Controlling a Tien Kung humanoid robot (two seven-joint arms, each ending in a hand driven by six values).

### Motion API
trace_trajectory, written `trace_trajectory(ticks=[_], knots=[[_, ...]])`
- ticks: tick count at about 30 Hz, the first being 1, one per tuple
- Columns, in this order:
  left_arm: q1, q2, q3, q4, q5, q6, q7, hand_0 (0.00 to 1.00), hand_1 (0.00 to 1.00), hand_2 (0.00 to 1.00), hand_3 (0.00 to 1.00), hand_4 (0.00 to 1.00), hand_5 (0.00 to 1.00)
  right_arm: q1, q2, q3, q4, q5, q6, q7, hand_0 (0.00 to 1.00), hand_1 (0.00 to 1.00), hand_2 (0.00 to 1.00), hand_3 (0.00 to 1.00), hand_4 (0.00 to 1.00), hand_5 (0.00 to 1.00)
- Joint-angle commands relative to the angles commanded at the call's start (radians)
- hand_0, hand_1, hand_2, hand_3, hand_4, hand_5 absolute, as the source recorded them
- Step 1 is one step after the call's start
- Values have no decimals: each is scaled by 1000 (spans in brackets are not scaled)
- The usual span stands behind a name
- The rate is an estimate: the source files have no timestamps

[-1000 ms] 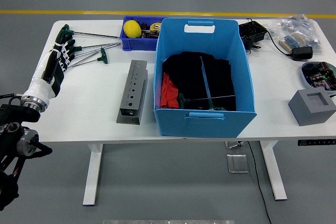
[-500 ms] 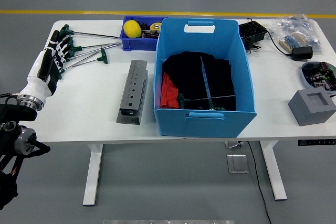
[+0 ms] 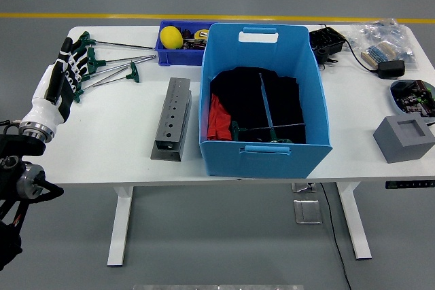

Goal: Lift tool from toolbox,place it in box,lift tool from toolbox,place it in box

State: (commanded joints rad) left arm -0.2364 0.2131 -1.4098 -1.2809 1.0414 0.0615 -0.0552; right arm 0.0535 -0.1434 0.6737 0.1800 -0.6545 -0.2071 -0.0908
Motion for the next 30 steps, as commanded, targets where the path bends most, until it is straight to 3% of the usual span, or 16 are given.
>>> trace_trajectory(ticks=[5,6,8,12,13,18,19,24,25,30], knots=[[0,0,-7,0,18,18,11,998,998,998,998,998,998,1,0,-2,0,3,0,1,674,644,721,568,821,634],[0,1,-8,-1,22,22,12,968,955,976,875,998,998,1,-1,-2,0,3,0,1,674,643,721,568,821,634],[1,1,-8,-1,26,37,10,968,955,976,875,998,998,1,-1,-2,0,4,0,1,674,643,721,568,821,634],[0,-1,-4,-1,20,125,12,968,955,976,875,998,998,0,-1,-3,0,5,1,1,674,643,721,568,821,634],[0,-1,-4,0,18,147,7,793,701,738,751,984,746,1,-1,-4,0,6,1,2,674,643,721,568,821,634],[-1,-4,-4,3,15,255,-26,793,701,738,751,984,746,1,-1,-2,0,6,1,2,674,643,721,568,821,634],[-1,-4,-4,4,13,268,-34,319,289,391,583,985,597,1,-1,-2,0,6,1,2,675,644,722,568,821,634],[-2,-5,-6,4,-6,356,-61,319,289,391,583,985,597,3,-2,-2,0,5,1,3,675,644,722,568,821,634],[-2,-5,-6,5,-11,368,-63,160,65,149,433,788,417,3,-2,-2,0,4,0,3,675,644,722,568,821,635],[-1,-4,-9,6,-30,395,-72,160,65,149,433,788,417,3,-1,1,0,2,0,2,675,644,722,568,821,635]])
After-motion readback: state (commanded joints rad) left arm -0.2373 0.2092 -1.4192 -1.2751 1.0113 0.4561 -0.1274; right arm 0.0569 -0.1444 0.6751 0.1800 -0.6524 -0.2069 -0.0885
